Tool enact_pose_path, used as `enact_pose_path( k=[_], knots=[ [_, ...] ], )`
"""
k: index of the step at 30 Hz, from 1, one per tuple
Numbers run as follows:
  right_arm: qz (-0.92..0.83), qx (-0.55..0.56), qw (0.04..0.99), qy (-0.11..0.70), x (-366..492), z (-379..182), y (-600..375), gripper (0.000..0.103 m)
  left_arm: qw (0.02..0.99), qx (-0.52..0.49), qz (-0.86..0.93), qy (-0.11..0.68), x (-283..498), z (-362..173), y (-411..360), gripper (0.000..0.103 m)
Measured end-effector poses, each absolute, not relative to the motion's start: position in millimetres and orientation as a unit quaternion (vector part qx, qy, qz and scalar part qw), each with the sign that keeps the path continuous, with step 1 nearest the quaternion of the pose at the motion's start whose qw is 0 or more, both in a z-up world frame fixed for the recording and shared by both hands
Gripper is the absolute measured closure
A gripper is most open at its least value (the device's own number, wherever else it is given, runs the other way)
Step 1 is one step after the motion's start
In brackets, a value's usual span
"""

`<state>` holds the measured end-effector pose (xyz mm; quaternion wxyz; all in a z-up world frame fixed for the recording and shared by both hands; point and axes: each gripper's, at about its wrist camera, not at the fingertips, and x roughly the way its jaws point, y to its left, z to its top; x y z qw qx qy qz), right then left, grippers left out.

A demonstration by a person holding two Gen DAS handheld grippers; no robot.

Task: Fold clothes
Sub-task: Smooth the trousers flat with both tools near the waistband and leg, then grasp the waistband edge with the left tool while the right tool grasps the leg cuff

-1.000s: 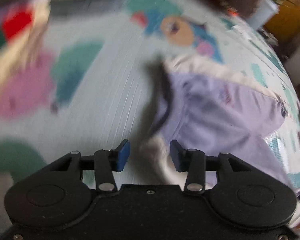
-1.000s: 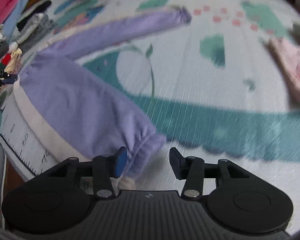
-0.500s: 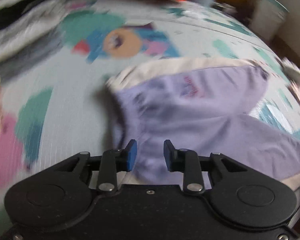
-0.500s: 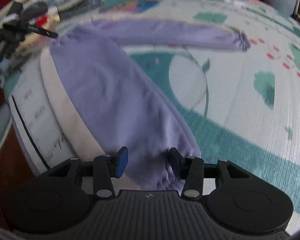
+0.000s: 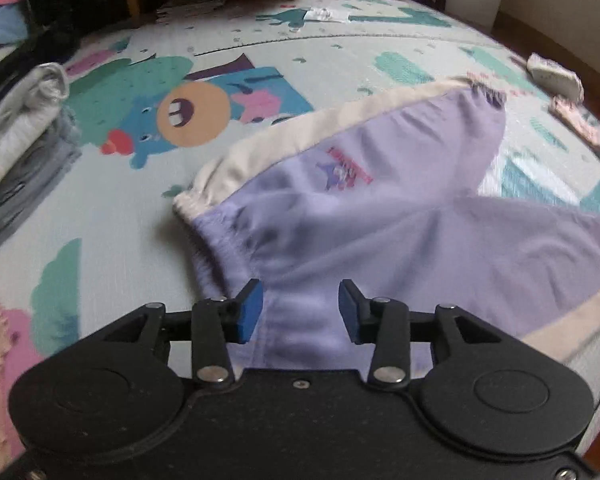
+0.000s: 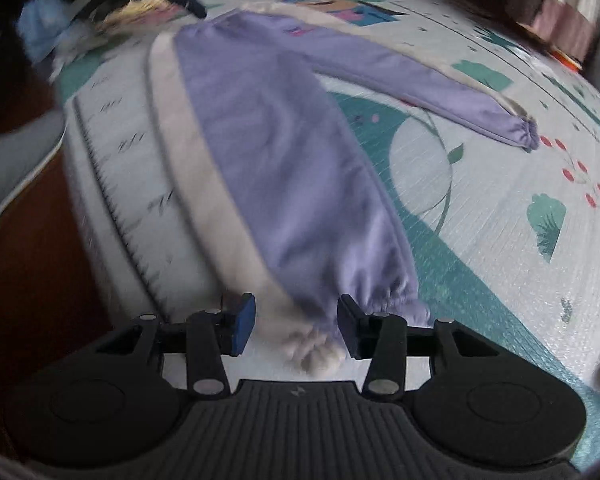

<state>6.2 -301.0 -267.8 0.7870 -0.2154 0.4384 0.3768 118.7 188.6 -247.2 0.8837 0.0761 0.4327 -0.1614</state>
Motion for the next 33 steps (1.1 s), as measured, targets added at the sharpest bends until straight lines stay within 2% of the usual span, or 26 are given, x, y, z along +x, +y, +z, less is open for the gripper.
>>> enact_pose_path(
  k=[5,9,19,25,33],
  knots=[
    [0.391,-0.251,0.776,0.426,-3.9,-267.2,-302.3,0.057,0.878,0.149,-0.174,0.421,90.4,-247.5,193.6,0.063],
    [0.400,-0.276,0.768,0.417,-7.9,-266.1,-303.2,0.057,0.870,0.145,-0.171,0.440,89.7,-250.3,206.3,0.063],
    [0.369,-0.211,0.790,0.442,115.2,-241.9,-299.8,0.057,0.902,0.056,-0.162,0.396,168.6,-239.1,179.0,0.063],
    [0.348,-0.176,0.801,0.455,191.2,-228.5,-298.2,0.057,0.898,0.033,-0.125,0.421,215.6,-245.7,194.6,0.063],
    [0.284,-0.234,0.810,0.457,337.2,-244.4,-308.3,0.058,0.890,0.022,-0.120,0.439,226.6,-245.6,231.3,0.064]
  ],
)
